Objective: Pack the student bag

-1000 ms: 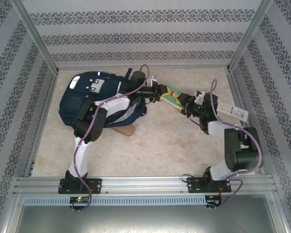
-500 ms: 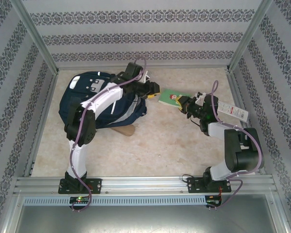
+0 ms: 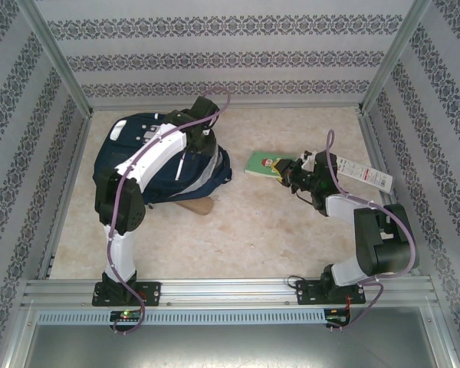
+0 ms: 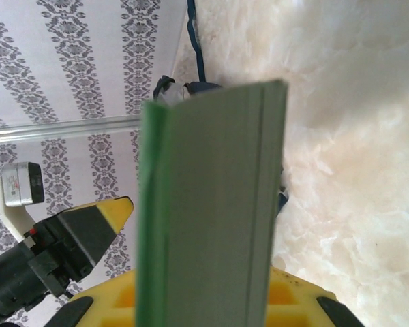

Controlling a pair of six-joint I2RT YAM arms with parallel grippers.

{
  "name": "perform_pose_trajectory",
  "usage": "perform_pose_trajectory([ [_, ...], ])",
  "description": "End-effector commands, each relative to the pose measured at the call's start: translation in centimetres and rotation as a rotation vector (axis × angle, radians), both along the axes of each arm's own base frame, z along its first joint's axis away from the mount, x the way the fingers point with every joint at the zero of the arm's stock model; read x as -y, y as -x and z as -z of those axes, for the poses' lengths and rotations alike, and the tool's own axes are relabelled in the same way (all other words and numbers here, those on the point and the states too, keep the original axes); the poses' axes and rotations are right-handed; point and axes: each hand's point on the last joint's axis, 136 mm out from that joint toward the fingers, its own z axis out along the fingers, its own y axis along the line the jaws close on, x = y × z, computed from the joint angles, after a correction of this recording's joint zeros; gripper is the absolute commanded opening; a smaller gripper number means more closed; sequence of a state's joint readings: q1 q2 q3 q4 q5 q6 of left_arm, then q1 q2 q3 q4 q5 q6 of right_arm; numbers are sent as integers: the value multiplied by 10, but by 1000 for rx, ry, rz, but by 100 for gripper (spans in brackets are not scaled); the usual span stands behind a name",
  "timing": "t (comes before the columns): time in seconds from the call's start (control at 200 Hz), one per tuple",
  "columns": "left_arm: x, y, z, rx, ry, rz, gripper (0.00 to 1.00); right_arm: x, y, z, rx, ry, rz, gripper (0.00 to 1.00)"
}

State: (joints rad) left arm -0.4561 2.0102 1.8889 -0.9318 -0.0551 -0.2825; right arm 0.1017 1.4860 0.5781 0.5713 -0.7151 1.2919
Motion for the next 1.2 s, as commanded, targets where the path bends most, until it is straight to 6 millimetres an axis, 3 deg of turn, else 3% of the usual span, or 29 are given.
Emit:
perform_pose_trajectory([
  [0.0, -26, 10, 29, -85, -170, 16, 41, -3, -3, -20, 93, 22, -9, 0],
  [0.275, -39, 13, 67, -164, -268, 8, 41, -10, 1, -22, 96, 29, -28, 0],
  [0.335, -38, 15, 70, -175, -270, 10, 33, -12, 2, -23, 98, 29, -32, 0],
  [0.41, -38, 16, 67, -171, -266, 6, 14, -16, 2, -24, 101, 30, -40, 0],
  [0.465, -39, 14, 57, -146, -257, -7, 0, -20, 2, -26, 106, 31, -48, 0],
  [0.819, -37, 8, -74, 135, -57, -65, 0, -76, -10, -46, 149, 16, -144, 0],
  [0.994, -43, 10, -115, 196, 101, -75, 0, -115, -25, -56, 170, -14, -199, 0],
  [1.194, -50, 13, -146, 222, 247, -52, 0, -179, -41, -58, 178, -49, -275, 0],
])
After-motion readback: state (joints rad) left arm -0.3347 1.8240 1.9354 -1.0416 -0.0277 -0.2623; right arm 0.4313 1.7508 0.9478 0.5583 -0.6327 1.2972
